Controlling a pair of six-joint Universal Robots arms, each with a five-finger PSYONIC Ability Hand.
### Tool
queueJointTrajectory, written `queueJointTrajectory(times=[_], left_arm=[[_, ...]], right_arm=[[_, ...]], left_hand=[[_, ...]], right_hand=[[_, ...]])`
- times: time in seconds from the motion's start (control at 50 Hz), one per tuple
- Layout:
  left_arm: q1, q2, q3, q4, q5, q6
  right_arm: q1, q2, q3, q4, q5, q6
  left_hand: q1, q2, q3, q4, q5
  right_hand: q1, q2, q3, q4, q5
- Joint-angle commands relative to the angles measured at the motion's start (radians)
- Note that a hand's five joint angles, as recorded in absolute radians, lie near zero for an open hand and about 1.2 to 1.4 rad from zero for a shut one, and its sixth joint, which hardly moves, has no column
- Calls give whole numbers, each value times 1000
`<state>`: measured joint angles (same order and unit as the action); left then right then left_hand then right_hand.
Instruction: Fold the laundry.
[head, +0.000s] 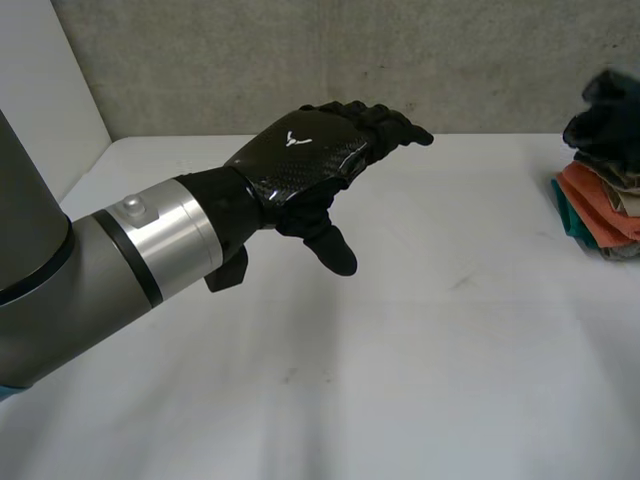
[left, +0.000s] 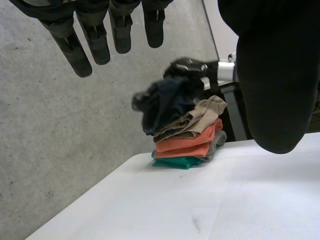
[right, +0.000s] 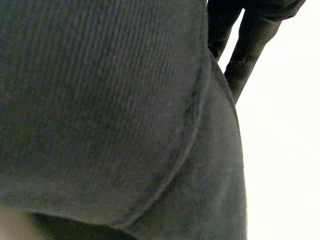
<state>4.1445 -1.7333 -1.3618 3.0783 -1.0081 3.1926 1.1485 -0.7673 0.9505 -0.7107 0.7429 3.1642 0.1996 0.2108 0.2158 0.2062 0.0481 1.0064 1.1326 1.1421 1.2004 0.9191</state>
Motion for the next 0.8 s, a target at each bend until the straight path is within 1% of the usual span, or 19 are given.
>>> queueJointTrajectory(times=[0.02, 0.08, 0.14, 0.24, 0.26, 0.28, 0.3, 0.34, 0.36, 0.44, 0.5, 0.52, 0.58, 0.6, 0.66, 0.68, 0.74, 0.76, 0.8], left_arm=[[-1, 0, -22, 31, 0, 0], [-1, 0, -25, 33, 0, -2], [-1, 1, -25, 33, 0, -13], [-1, 6, -25, 34, 5, -46], [-1, 9, -25, 36, 5, -56], [-1, 9, -25, 37, 5, -59], [-1, 9, -25, 37, 5, -60], [-1, 11, -26, 37, 5, -62], [-1, 11, -26, 37, 5, -62], [-1, 17, -26, 37, 5, -62], [-1, 21, -26, 37, 5, -60], [-1, 23, -26, 37, 5, -62], [-3, 27, -26, 37, 5, -62], [-3, 29, -28, 37, 5, -62], [-3, 35, -29, 37, 5, -62], [-3, 37, -29, 37, 5, -62], [-4, 44, -31, 42, 5, -62], [-4, 47, -31, 43, 3, -62], [-4, 55, -31, 45, 2, -63]], right_arm=[[-84, 135, -13, -113, -105, 5], [-96, 190, -18, -145, -125, 5], [-96, 212, -9, -159, -137, 3], [-96, 198, 16, -158, -112, -1], [-96, 189, 23, -154, -103, 0], [-95, 156, 42, -142, -64, 0], [-93, 134, 56, -136, -34, -1], [-93, 83, 91, -118, 41, -3], [-92, 38, 121, -92, 112, -4], [-90, -61, 169, -14, 203, -16], [-92, -108, 188, 49, 201, -38], [-93, -137, 198, 100, 201, -64], [-96, -185, 224, 180, 208, -124], [-98, -222, 235, 229, 217, -174], [-105, -277, 238, 293, 239, -251], [-121, -315, 234, 331, 272, -292], [-139, -369, 226, 372, 338, -349], [-142, -406, 215, 385, 377, -377], [-141, -443, 208, 389, 407, -400]], left_hand=[[17, 6, 1, 10, -6], [17, 6, 1, 10, -6], [17, 6, 1, 10, -6], [17, 6, 1, 10, -6], [17, 6, 1, 10, -6], [17, 6, 1, 10, -6], [17, 6, 1, 10, -6], [20, 9, 4, 13, -3], [17, 6, 1, 10, -6], [17, 6, 1, 10, -6], [17, 6, 1, 10, -6], [17, 6, 1, 10, -6], [17, 6, 1, 10, -6], [17, 6, 1, 10, -6], [17, 6, 1, 10, -6], [17, 6, 1, 10, -6], [17, 6, 1, 10, -6], [17, 6, 1, 10, -6], [17, 6, 1, 10, -6]], right_hand=[[390, 264, 254, 196, 303], [390, 264, 254, 196, 303], [390, 264, 254, 196, 303], [390, 264, 254, 196, 303], [205, 79, 69, 11, 118], [-291, -417, -427, -485, -378], [-482, -608, -618, -676, -569], [-665, -791, -801, -859, -752], [-814, -940, -950, -1008, -901], [-832, -958, -968, -1026, -919], [-832, -958, -968, -1026, -919], [-832, -958, -968, -1026, -919], [-832, -958, -968, -1026, -919], [-832, -958, -968, -1026, -919], [-832, -958, -968, -1026, -919], [-832, -958, -968, -1026, -919], [-832, -958, -968, -1026, -919], [-832, -958, -968, -1026, -919], [-832, -958, -968, -1026, -919]])
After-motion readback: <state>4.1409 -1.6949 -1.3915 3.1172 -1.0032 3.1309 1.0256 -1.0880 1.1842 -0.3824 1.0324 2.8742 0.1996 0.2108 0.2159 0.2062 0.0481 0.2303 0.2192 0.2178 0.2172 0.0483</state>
